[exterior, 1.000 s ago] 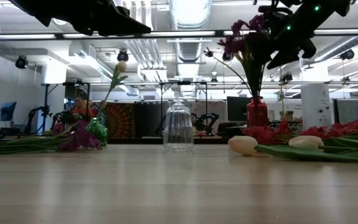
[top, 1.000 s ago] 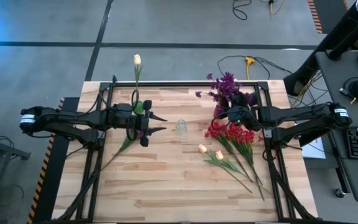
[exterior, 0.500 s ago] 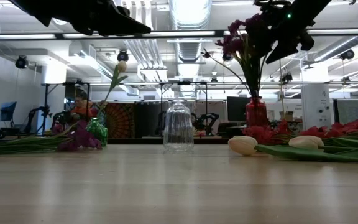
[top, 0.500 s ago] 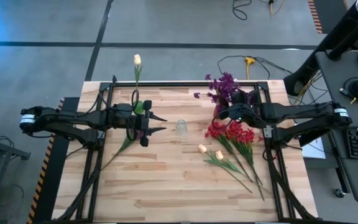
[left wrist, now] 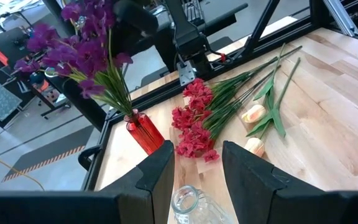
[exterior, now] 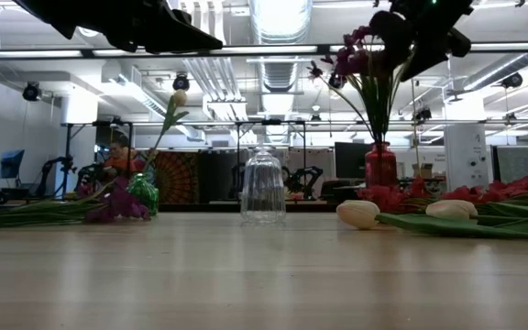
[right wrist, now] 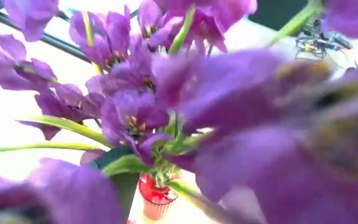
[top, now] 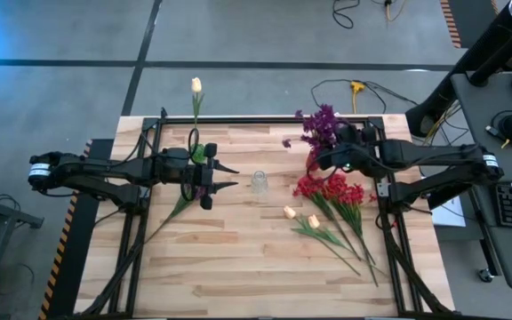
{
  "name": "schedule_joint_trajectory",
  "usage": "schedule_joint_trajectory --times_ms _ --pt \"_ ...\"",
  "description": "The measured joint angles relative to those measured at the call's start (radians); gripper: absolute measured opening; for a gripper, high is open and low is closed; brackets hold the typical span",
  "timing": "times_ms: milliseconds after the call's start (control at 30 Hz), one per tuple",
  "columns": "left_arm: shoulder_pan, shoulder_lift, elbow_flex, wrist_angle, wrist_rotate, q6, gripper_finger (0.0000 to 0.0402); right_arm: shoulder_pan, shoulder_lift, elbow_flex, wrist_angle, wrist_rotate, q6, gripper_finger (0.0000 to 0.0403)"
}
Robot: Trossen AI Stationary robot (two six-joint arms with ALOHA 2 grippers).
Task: Sort flowers into vase by color
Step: Put the bottom violet flowers into the red vase, then put the left red flowers into the transparent vase
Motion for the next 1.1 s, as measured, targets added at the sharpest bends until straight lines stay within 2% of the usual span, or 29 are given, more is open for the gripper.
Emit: schedule_joint_trajectory --times_ms 267,600,833,1100 --pt "0.0 0.0 0.0 0.0 0.0 0.0 0.0118 0.0 0.0 0.083 -0.08 -0.005 0.0 0.026" --pt "0.0 0.0 0.0 0.0 0.0 0.0 0.0118 0.0 0.0 0.211 -0.197 -0.108 0.03 0.0256" --pt "0.0 0.0 0.0 0.0 0.0 0.0 0.0118 0.0 0.0 0.298 -0.314 -0.14 0.065 0.0254" --pt "0.0 0.0 0.0 0.001 0.0 0.0 0.0118 0.0 0.001 0.408 -0.341 -0.261 0.068 0.0251"
